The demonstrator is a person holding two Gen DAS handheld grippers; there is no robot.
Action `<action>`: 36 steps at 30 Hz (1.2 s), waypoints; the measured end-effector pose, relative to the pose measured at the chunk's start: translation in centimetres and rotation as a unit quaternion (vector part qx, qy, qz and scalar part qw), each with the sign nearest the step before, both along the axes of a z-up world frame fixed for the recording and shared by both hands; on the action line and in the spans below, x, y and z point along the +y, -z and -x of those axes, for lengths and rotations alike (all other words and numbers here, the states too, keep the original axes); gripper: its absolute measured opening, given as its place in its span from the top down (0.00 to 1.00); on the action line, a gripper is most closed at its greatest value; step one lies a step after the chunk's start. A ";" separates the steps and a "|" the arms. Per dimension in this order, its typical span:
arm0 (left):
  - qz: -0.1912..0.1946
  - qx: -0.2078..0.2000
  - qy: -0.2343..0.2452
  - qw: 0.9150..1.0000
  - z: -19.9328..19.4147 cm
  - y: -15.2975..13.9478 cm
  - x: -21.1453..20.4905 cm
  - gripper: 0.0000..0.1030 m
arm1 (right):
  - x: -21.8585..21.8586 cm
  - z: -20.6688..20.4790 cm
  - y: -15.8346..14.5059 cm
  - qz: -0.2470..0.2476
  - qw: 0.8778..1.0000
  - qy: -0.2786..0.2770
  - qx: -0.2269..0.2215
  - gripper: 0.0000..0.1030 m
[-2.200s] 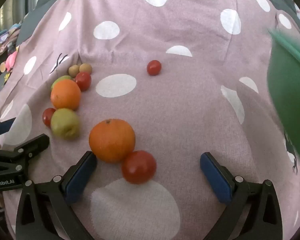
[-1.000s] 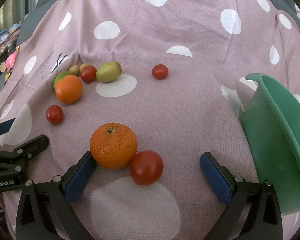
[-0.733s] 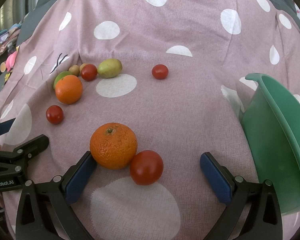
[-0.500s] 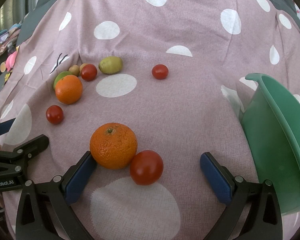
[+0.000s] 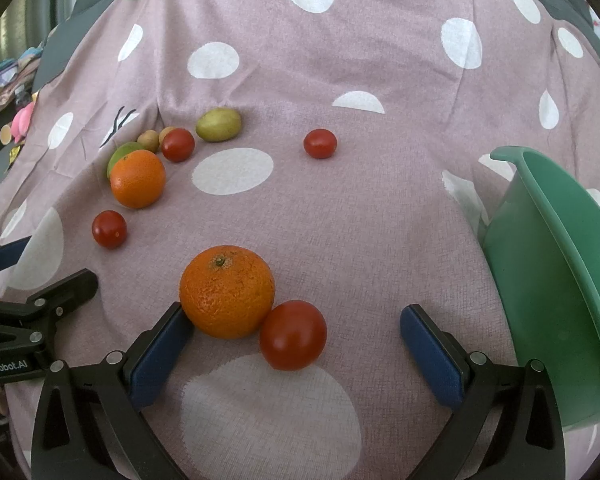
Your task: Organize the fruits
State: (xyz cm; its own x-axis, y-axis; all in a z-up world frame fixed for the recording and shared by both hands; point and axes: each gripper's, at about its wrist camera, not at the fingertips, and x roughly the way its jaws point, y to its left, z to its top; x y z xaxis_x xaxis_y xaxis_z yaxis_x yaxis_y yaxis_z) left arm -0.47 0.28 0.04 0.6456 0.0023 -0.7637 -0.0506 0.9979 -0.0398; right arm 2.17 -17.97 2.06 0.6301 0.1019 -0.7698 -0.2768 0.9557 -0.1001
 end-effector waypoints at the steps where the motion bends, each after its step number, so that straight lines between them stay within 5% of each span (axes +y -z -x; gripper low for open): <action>1: 0.000 0.001 0.000 1.000 0.0 0.0 0.0 0.00 | 0.0 0.0 0.0 0.000 1.000 0.000 0.000 0.01; 11: 0.002 0.014 0.000 1.000 0.1 -0.2 0.1 0.00 | 0.3 -0.4 0.0 -0.003 1.000 -0.002 0.004 0.01; 16: 0.022 0.024 0.001 0.999 0.6 -1.0 0.9 0.10 | 0.3 -0.5 -0.5 -0.005 0.999 0.005 0.042 0.01; 24: 0.099 -0.017 0.000 0.995 0.4 -6.6 2.8 0.10 | -0.2 0.1 -6.7 -0.073 0.997 0.012 0.032 0.02; 30: 0.116 -0.019 0.002 0.993 -2.9 -9.4 2.6 0.20 | 0.1 -2.4 -10.0 -0.131 0.990 0.008 0.042 0.24; 32: 0.122 -0.005 0.006 0.993 -4.2 -9.1 2.4 0.23 | 0.6 -2.9 -9.3 -0.125 0.991 0.008 0.055 0.37; 36: 0.120 0.031 0.017 0.992 -7.0 -7.4 1.7 0.30 | 1.1 -3.1 -6.6 -0.115 0.989 -0.011 0.095 0.40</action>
